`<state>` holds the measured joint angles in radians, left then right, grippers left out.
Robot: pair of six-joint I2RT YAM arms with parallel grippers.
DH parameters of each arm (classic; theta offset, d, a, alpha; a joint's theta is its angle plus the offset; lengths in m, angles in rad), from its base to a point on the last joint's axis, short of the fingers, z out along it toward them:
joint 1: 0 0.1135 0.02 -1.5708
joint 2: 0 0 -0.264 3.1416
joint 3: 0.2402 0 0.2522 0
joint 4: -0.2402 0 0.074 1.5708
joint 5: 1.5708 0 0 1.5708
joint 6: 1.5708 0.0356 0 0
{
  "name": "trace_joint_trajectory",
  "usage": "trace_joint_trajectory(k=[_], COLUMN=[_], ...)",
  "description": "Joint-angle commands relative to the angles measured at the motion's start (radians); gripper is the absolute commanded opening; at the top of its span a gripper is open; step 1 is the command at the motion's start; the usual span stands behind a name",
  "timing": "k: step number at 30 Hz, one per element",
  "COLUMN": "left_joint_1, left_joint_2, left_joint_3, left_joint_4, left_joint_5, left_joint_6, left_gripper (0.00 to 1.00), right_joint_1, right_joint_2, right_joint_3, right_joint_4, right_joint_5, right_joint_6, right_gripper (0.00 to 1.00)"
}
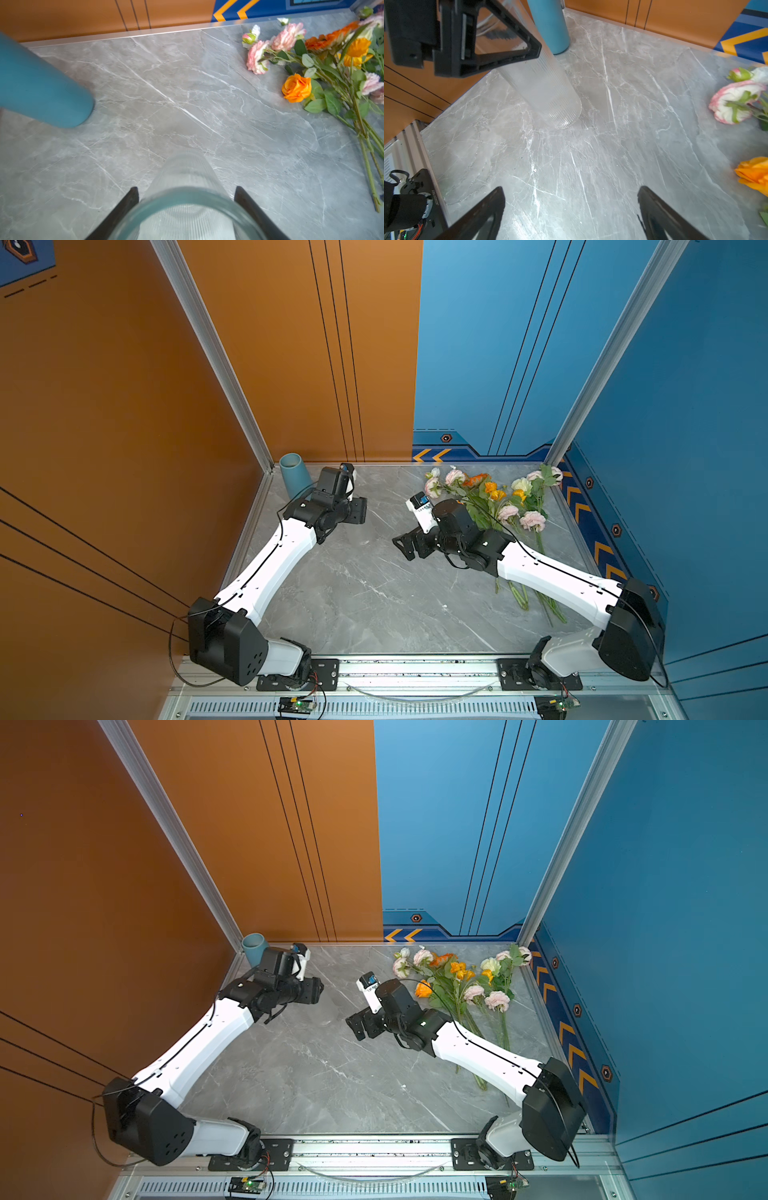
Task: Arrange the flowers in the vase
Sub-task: 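Carry the glass vase toward the table center and stand it upright with the left gripper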
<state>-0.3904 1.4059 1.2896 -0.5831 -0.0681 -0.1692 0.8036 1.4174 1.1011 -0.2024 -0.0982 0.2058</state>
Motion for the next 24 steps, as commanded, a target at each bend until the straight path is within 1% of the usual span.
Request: trace_joint_trajectory(k=[1,3,8,11,13,14,17,24], left_joint_1=[-0.073,-0.118,-0.226,-0.268,-0.286,-0.294,-0.318,-0.324], left_joint_2=[0.024,0.058,0.13,0.159,0.176,0.183,0.204,0.246], left_joint_3=[0.021,0.035,0.072,0.082,0.082,0.083,0.088,0.106], left_joint_4=[0.106,0.111,0.112,0.132,0.149,0.157,0.171,0.17], left_joint_5=[-0.058,-0.066,-0.156,-0.176,-0.173,-0.176,-0.186,-0.175], left_joint_6=[0.02,0.019,0.058,0.064,0.059,0.057,0.06,0.059], left_gripper=[0.49,0.49,0.49,0.49,0.49,0.48,0.48,0.49], right_joint_1=[-0.018,-0.029,-0.062,-0.089,-0.095,-0.126,-0.145,-0.163], right_joint_2=[-0.057,-0.086,-0.154,-0.191,-0.212,-0.222,-0.246,-0.262], right_joint_3=[-0.057,-0.087,-0.159,-0.195,-0.216,-0.224,-0.243,-0.255], right_joint_4=[-0.017,-0.026,-0.032,-0.045,-0.053,-0.059,-0.073,-0.081], right_joint_5=[0.036,0.044,0.052,0.048,0.043,0.042,0.033,0.024], right_joint_6=[0.02,0.024,0.042,0.053,0.056,0.057,0.058,0.057], right_gripper=[1.0,1.0,1.0,1.0,1.0,1.0,1.0,1.0])
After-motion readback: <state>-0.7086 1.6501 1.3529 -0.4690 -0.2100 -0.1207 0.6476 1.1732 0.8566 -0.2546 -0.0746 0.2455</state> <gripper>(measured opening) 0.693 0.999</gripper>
